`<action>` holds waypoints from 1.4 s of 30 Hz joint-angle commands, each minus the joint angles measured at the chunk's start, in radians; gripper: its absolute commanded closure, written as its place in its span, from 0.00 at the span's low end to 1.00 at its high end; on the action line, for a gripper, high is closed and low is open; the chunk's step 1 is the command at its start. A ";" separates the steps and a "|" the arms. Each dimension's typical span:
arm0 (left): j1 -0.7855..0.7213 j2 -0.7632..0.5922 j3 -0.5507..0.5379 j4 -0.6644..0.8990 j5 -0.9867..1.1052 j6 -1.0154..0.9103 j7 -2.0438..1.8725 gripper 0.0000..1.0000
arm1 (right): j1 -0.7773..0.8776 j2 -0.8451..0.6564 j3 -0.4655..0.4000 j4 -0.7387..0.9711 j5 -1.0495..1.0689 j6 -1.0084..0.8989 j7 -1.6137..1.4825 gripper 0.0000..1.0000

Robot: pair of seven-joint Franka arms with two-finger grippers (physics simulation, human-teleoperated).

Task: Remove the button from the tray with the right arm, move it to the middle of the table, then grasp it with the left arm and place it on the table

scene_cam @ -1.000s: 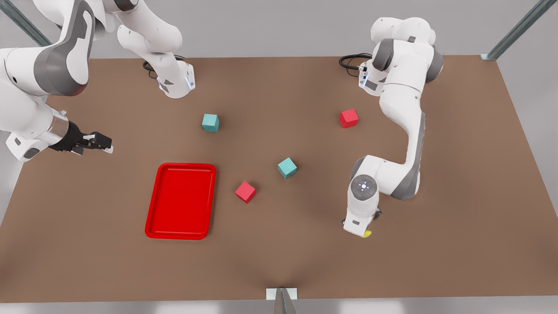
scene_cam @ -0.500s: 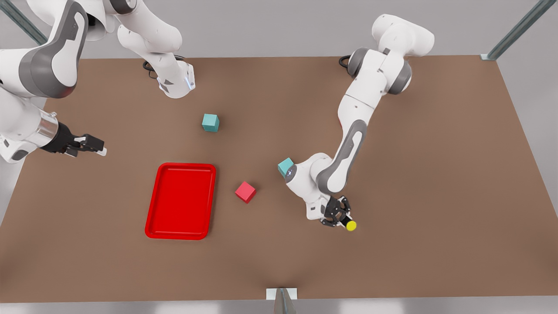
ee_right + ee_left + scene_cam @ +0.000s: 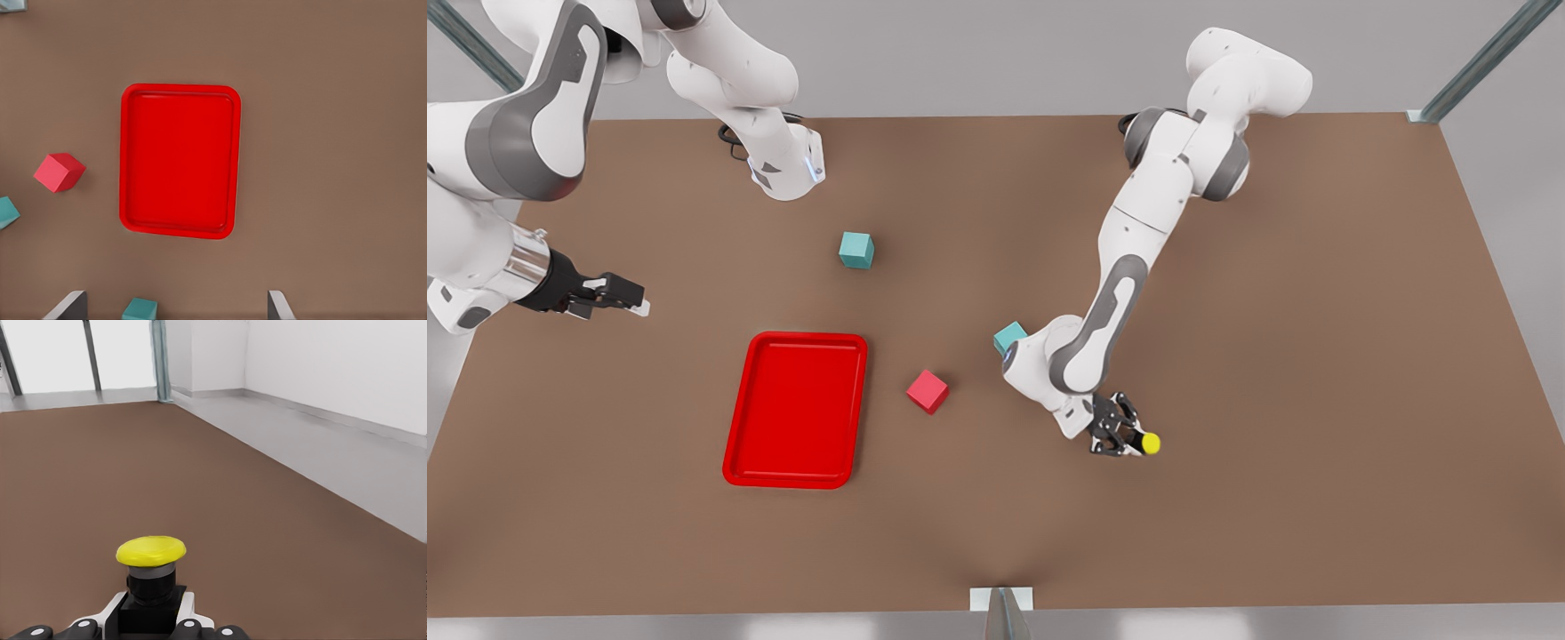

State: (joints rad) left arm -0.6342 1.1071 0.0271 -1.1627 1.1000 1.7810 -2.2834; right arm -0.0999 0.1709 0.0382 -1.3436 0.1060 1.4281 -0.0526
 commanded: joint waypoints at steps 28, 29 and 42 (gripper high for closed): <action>-0.032 0.043 -0.001 -0.032 0.130 -0.126 -0.321 0.00 | 0.040 0.105 -0.001 0.038 -0.103 0.091 0.056 0.00; -0.032 0.043 -0.001 -0.032 0.130 -0.126 -0.321 0.00 | 0.040 0.110 0.000 0.037 -0.100 0.091 0.056 0.00; 0.174 -0.518 -0.369 -0.117 -0.564 -0.187 0.700 0.00 | 0.037 0.134 -0.006 0.035 -0.103 0.103 0.057 0.00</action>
State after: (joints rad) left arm -0.5489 0.6707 -0.2946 -1.2754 0.7842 1.5662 -2.4449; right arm -0.0638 0.3057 0.0322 -1.3089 0.0031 1.5293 -0.0092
